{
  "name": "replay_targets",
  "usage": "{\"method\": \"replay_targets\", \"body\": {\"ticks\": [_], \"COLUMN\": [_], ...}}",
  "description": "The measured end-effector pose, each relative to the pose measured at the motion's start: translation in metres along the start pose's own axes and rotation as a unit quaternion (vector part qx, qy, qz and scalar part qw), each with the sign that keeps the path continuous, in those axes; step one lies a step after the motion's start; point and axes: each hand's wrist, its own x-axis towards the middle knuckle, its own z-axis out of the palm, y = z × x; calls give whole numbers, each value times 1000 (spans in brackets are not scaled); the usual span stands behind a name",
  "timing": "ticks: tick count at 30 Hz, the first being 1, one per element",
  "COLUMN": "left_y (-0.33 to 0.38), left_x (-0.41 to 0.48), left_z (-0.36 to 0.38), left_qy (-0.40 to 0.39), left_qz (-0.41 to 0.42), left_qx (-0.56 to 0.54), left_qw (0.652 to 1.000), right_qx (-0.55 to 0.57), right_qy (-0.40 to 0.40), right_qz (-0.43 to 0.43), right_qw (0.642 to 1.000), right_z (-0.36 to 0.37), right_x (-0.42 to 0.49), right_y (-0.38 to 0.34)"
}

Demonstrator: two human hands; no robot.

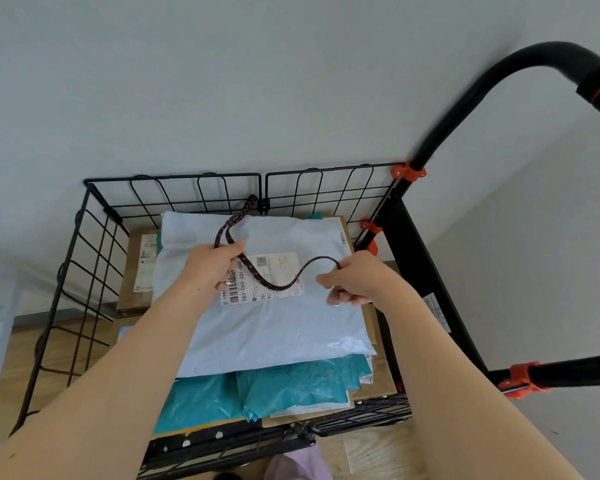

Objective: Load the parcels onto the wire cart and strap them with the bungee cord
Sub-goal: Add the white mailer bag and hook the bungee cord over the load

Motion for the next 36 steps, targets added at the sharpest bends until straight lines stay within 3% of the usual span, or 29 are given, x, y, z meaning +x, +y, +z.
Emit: {"method": "replay_targets", "body": {"ticks": [2,4,8,10,15,17,21,26,32,36], "left_y": [0,-1,-6,-11,-19,-23,-40,-48,-38,-36], "left_x": [-1,-3,-13,-16,-17,-20,-27,-41,-62,-76], "left_z": [1,-2,-6,-7,-8,-11,-21,-27,-22,-24], "left_qy": [-1,7,54,56,20,2,-24,-3,-26,-28], "left_qz": [13,27,78,94,54,39,22,41,107,96], "left_qx": [12,12,38,44,47,54,66,31,36,41], "left_qw": [1000,1000,995,993,997,998,997,999,993,994], "right_qx": [129,237,380,364,207,118,158,64,89,9], "right_qy": [-67,-76,53,93,-4,14,138,288,298,286], "right_qz": [-15,-15,-15,-28,-11,6,47,-27,-48,-51], "right_qw": [989,968,923,926,978,993,977,955,949,957], "right_z": [4,7,9,10,23,28,27,23,22,8], "right_x": [-8,-9,-5,-5,-15,-12,-6,-14,-27,-49], "right_y": [-9,-14,-20,-24,-36,-37,-24,1,11,23]}}
